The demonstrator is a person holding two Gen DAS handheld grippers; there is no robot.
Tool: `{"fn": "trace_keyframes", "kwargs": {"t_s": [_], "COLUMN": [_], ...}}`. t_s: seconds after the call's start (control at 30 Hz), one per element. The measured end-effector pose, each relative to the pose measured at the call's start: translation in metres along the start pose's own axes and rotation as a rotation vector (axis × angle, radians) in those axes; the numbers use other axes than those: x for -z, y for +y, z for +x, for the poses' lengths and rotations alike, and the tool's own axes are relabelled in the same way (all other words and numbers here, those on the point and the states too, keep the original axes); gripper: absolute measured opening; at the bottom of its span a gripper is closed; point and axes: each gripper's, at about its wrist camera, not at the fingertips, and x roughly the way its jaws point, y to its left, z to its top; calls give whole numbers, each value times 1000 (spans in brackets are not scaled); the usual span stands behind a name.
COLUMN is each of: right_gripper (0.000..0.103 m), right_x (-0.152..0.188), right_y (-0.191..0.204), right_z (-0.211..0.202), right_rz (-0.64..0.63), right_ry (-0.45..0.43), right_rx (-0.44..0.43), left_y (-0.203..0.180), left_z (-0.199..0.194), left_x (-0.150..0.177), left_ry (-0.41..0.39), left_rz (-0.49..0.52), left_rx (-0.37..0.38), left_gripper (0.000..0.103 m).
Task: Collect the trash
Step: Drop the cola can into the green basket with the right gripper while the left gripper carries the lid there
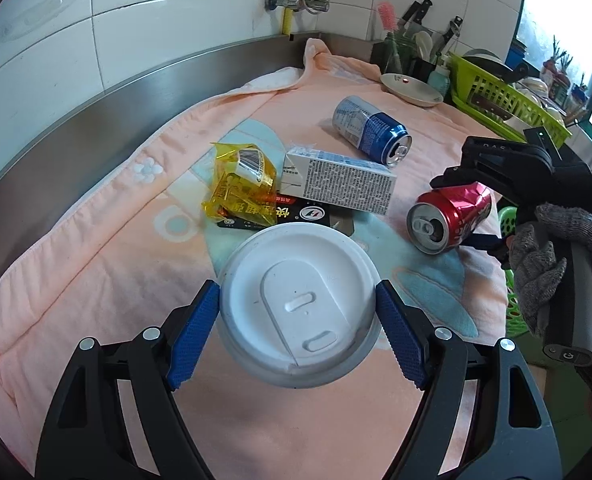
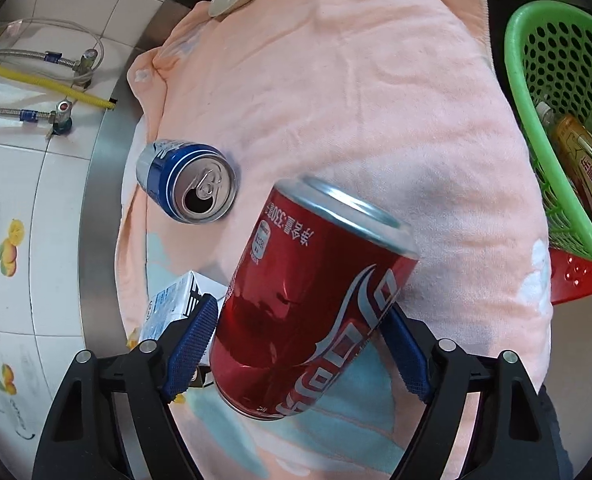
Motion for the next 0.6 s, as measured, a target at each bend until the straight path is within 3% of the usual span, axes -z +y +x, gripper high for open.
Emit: {"fn": "trace_keyframes", "kwargs": {"t_s": [0.37,0.6], "right_gripper": [76,76], "right_x": [7,-12], "right_y": [3,-37], "right_z": [-42,-99], "right_rz": [-222,-387], "right_ry": [-74,-161], "right_rx": [-50,81], "left_y": [-16,-41], "left_z": [-5,-5], "left_x": [-10,-15], "left_ry": [-9,-7], "left_rz": [25,56], "left_rx": [18,55], "left_gripper": [77,77]}}
